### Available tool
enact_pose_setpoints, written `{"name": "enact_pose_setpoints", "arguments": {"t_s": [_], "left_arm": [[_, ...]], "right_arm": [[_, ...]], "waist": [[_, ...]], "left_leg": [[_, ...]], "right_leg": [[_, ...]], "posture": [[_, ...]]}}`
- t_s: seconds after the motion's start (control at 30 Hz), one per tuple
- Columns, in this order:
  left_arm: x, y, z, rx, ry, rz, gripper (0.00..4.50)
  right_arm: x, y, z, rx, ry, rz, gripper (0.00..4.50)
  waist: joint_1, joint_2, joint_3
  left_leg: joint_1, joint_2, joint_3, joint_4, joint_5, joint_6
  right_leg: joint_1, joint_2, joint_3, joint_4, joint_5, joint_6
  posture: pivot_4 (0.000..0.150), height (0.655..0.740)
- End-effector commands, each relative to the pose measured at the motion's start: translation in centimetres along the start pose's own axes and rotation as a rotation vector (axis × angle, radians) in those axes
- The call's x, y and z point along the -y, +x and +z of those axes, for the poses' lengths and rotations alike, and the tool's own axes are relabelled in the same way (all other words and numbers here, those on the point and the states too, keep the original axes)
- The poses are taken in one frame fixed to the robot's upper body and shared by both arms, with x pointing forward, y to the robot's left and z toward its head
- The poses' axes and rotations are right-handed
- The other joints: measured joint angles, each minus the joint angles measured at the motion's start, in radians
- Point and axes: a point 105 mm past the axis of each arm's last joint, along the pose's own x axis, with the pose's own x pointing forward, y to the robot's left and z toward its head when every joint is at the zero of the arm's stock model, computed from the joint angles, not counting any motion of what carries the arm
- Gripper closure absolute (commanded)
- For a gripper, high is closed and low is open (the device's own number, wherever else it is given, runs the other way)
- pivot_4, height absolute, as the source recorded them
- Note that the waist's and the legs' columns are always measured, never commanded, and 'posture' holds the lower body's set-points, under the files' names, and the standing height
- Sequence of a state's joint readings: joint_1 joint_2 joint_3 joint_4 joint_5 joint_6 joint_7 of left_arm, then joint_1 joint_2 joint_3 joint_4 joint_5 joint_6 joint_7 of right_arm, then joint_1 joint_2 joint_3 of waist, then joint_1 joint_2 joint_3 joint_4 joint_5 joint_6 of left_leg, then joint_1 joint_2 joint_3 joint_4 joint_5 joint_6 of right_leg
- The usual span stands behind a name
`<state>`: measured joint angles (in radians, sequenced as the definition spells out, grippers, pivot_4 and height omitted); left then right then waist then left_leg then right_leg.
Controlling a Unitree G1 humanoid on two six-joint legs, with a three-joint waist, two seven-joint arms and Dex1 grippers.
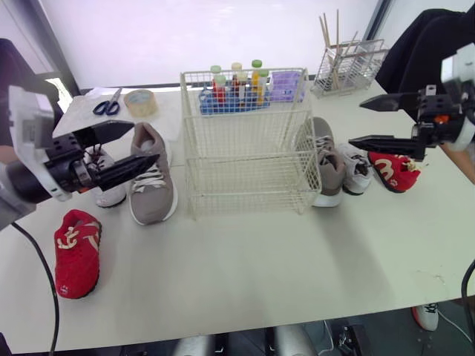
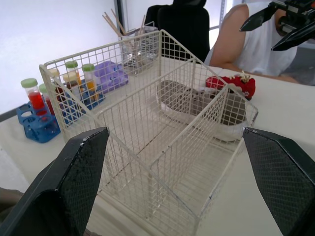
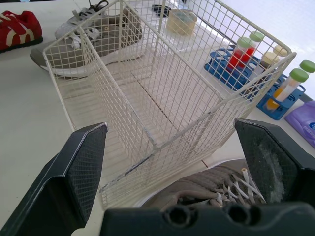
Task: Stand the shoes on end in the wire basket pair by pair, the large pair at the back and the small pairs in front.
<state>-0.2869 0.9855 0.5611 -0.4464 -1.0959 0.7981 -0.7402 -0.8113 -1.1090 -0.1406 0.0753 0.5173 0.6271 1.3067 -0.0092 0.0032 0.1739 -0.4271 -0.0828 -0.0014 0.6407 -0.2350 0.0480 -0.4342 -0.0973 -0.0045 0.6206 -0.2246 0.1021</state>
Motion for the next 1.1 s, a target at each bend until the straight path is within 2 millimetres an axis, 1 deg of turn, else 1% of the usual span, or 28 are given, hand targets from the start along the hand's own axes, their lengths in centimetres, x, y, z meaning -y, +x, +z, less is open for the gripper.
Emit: {"name": "enact_pose_setpoints", "arguments": {"t_s": [0.03,0.27,0.5,0.57,0.7,0.8,0.87,0.97,1.03,1.1], "left_arm": [[0.2,0.2,0.8,0.024,0.021,-0.031,0.02],[0.1,0.6,1.6,0.046,-0.006,-0.057,0.02],[0.1,1.3,0.9,0.019,-0.012,-0.084,0.02],[0.0,1.7,0.7,0.026,-0.025,-0.099,0.02],[0.5,3.0,0.0,0.022,-0.06,-0.166,0.02],[0.6,3.9,-0.5,0.02,-0.066,-0.208,0.02],[0.5,4.4,-0.8,0.019,-0.067,-0.223,0.02],[0.5,5.3,-0.6,0.031,-0.068,-0.263,0.02],[0.5,5.6,-0.6,0.031,-0.062,-0.276,0.02],[0.5,5.7,-0.7,0.03,-0.059,-0.284,0.02]], "right_arm": [[-0.1,-1.0,1.3,0.025,-0.05,-0.031,0.0],[-0.7,-1.2,0.5,0.011,-0.018,-0.044,0.0],[-1.1,-1.2,-0.3,-0.014,0.015,-0.097,0.0],[-0.8,-1.1,-1.0,-0.042,0.023,-0.144,0.0],[-0.1,-0.8,-3.1,-0.121,0.078,-0.317,0.0],[0.0,-0.5,-4.6,-0.147,0.166,-0.461,0.0],[-0.1,0.0,-5.1,-0.129,0.228,-0.529,0.0],[-0.2,1.2,-7.0,-0.126,0.316,-0.677,0.0],[-0.6,1.9,-7.9,-0.12,0.368,-0.716,0.0],[-1.5,2.6,-8.7,-0.119,0.406,-0.711,0.0]], "waist": [[0.0,0.0,0.0],[0.0,0.0,0.0],[0.002,0.0,0.0],[0.004,0.0,0.0],[0.008,0.0,0.0],[0.016,0.0,0.0],[0.017,0.0,0.0],[0.021,-0.002,-0.001],[0.022,-0.002,-0.001],[0.023,-0.001,-0.001]], "left_leg": [[0.0,0.0,0.0,0.0,0.0,0.0],[0.0,0.0,0.0,0.003,-0.001,0.002],[0.0,0.0,0.0,0.005,-0.001,0.002],[0.0,0.0,0.0,0.005,-0.001,0.002],[0.0,0.0,0.0,0.005,-0.002,0.002],[0.0,0.0,0.0,0.005,-0.002,0.002],[0.0,0.0,0.0,0.006,-0.001,0.002],[0.0,0.0,0.0,0.006,0.0,0.003],[0.0,0.0,0.0,0.006,0.0,0.003],[0.0,-0.001,0.0,0.006,0.0,0.003]], "right_leg": [[0.0,0.0,0.0,0.0,0.0,0.0],[0.001,0.0,0.0,0.0,0.0,0.0],[0.002,0.0,0.0,0.0,0.0,0.0],[0.002,0.0,0.0,0.0,0.0,0.0],[0.003,0.0,0.0,0.0,0.0,0.0],[0.002,0.0,0.0,0.001,0.0,0.0],[0.002,0.0,0.0,0.002,0.0,0.0],[0.002,0.0,0.0,0.003,0.0,0.0],[0.001,0.0,0.0,0.004,0.0,0.0],[0.001,0.0,0.0,0.004,0.0,0.0]], "posture": [[0.15,0.74],[0.15,0.74],[0.15,0.74],[0.15,0.74],[0.15,0.74],[0.15,0.74],[0.15,0.74],[0.15,0.74],[0.15,0.74],[0.15,0.74]]}}
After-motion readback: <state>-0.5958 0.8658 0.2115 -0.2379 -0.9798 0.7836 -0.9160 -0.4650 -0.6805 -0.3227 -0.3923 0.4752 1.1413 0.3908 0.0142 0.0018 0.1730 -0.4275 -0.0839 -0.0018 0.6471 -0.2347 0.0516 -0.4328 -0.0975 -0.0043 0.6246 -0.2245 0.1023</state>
